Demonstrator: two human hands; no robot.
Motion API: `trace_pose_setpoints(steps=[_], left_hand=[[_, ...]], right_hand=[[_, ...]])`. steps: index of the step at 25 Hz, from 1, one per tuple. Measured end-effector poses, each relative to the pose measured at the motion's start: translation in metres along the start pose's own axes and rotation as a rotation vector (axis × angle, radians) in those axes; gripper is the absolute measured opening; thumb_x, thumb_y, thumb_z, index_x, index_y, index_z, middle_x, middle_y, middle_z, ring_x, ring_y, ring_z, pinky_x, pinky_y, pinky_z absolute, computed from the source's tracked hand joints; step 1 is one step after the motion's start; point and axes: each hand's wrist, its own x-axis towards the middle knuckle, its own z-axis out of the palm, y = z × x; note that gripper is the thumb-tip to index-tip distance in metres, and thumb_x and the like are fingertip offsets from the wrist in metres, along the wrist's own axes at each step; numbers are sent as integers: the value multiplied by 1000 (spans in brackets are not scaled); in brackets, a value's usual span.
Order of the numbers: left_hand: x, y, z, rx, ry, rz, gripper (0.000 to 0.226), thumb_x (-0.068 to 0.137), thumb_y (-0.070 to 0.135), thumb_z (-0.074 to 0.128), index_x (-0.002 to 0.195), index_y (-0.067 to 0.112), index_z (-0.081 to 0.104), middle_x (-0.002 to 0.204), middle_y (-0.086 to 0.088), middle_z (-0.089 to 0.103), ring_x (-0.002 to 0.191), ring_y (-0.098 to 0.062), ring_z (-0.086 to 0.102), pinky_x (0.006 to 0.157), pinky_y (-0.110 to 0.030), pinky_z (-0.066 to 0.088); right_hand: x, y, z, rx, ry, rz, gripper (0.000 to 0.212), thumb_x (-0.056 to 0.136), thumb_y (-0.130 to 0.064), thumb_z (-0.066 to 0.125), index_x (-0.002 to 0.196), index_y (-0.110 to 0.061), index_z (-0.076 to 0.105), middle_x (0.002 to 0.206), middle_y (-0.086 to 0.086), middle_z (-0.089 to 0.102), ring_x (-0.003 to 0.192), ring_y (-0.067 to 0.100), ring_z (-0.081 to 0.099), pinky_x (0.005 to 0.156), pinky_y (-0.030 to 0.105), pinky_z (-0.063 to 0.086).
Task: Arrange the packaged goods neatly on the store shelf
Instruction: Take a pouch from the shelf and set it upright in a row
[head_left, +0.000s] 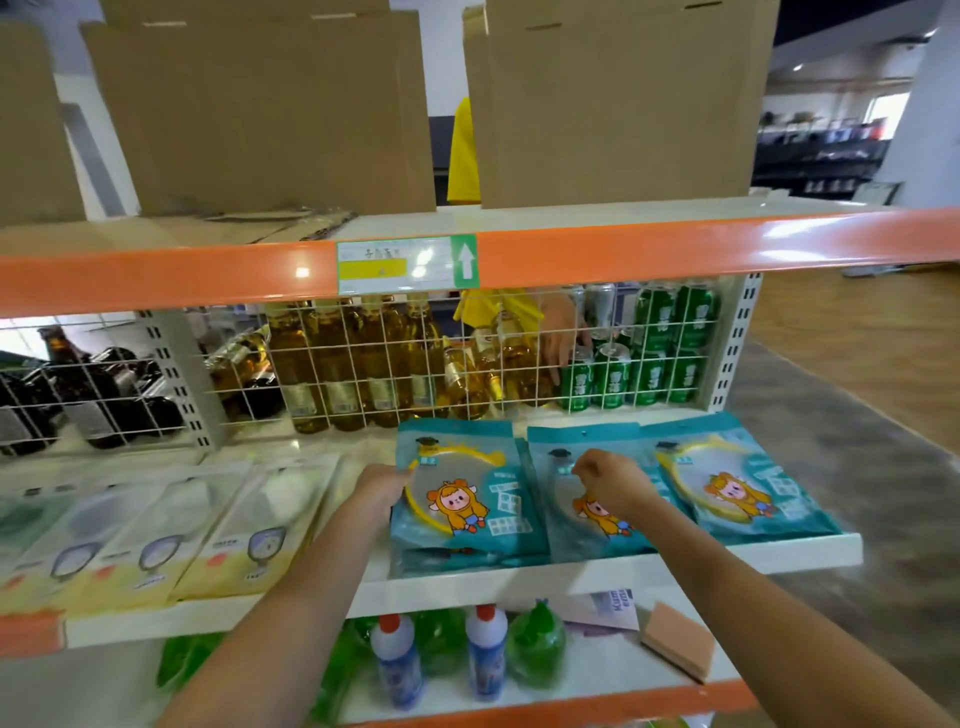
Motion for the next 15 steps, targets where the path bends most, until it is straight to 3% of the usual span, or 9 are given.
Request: trace_pose_setpoints(steps=[3,6,10,15], left_hand=[[3,-1,0,230,27,102,19,83,22,71,72,9,61,83,-16,67,80,-32,66,76,-41,56],[7,-5,3,562,67,182,29,92,29,57,68,15,51,74,-5,57,72,-22,54,56,-26,38],[16,-18,5,815,49,242,27,93,32,54,102,8,62,107,-12,61,97,-28,59,73,-30,42],[12,-28,3,837,80,278,41,92,38,55,121,9,56,120,-16,55,108,-31,56,87,-36,45]], right_hand=[[11,-6,11,-65,-4,-30,31,99,-21,36,113,-11,62,110,12,66,95,27,61,79,33,48],[18,-13,19,-110,-27,-37,31,99,-21,35,107,-9,62,101,13,67,83,26,62,74,32,48],[20,-18,30,-190,-45,-63,26,98,-18,36,92,-8,59,91,12,61,83,28,59,68,31,42],[20,-11,38,-241,-45,-111,25,97,-13,38,103,-5,60,111,16,59,95,30,58,75,32,44]])
